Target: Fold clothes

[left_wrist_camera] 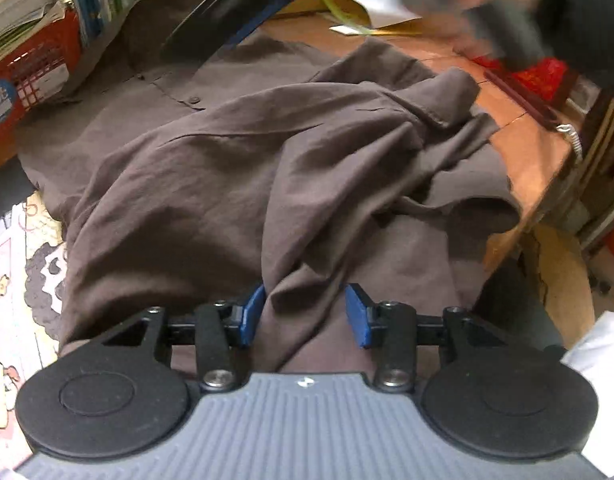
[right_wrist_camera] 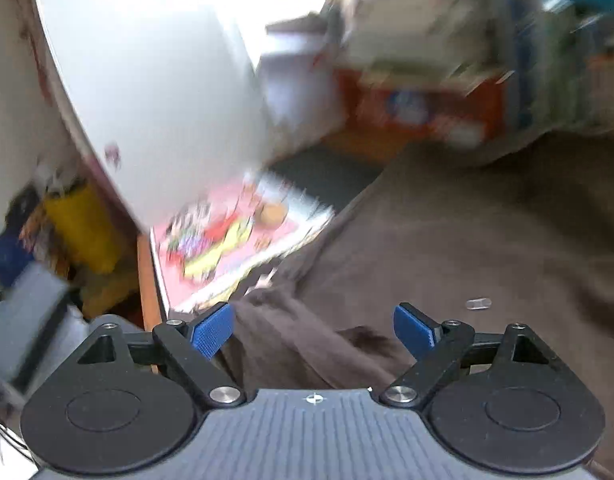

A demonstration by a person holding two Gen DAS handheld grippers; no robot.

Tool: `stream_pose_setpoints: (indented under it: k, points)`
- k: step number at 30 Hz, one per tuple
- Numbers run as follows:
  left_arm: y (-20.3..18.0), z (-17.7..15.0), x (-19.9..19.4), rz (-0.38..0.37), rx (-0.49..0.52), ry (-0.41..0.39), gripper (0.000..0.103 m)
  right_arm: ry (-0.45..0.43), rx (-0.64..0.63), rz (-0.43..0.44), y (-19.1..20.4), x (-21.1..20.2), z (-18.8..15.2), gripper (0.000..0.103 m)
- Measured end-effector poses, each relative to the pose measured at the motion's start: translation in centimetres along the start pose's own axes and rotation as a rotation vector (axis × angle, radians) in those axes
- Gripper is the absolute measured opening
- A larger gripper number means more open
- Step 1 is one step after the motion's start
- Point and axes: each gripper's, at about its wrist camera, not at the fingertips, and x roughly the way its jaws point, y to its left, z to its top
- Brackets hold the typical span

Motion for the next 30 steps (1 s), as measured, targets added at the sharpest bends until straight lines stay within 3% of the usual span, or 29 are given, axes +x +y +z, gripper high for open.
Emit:
stream_pose_setpoints:
  k: [2,4,6,8,15,18,20,22,24,30]
  points:
    - [0.3,-0.1,0.0,-0.022,-0.016,-0.011,0.053,0.071,-0.005,0.009,0.5,3.6,1.2,0.08]
    - [0.6,-0.3,-0.1,-0.039,-0.025,-0.026,0.054,0.129,0.048,0.036,0.5,6.1,2.0,0.057]
    - [0.9,-0.6,-0.2,-0.057,-0.036,-0.04,0.055,0.179,0.078,0.047,0.6,8.1,2.4,0.013]
    - [1.1,-0.8,-0.3,-0.071,-0.04,-0.053,0.058,0.207,0.073,0.026,0.9,9.4,2.8,0.013]
    - [0.5,-1.3,-0.3,-0.058,-0.005,-0.089,0.061,0.17,0.093,-0.011,-0.6,12.5,4.6,0.012]
    - [0.6,-1.1,-0.4,-0.053,-0.02,-0.085,0.061,0.17,0.124,0.007,-1.6,13.6,4.2,0.014]
    - [1.2,-1.0,-1.0,-0.03,-0.038,-0.093,0.061,0.141,0.147,-0.004,-2.1,12.0,4.0,0.028]
    - [1.9,-0.8,-1.8,-0.004,-0.055,-0.104,0.061,0.08,0.121,-0.033,-2.1,9.0,3.6,0.07]
    - [2.6,-0.6,-2.6,0.021,-0.073,-0.115,0.061,0.035,0.112,-0.056,-2.0,5.9,2.8,0.088]
    - [4.6,-0.1,-4.9,0.099,-0.126,-0.147,0.062,-0.029,0.129,-0.054,-0.5,-2.1,-3.6,0.088]
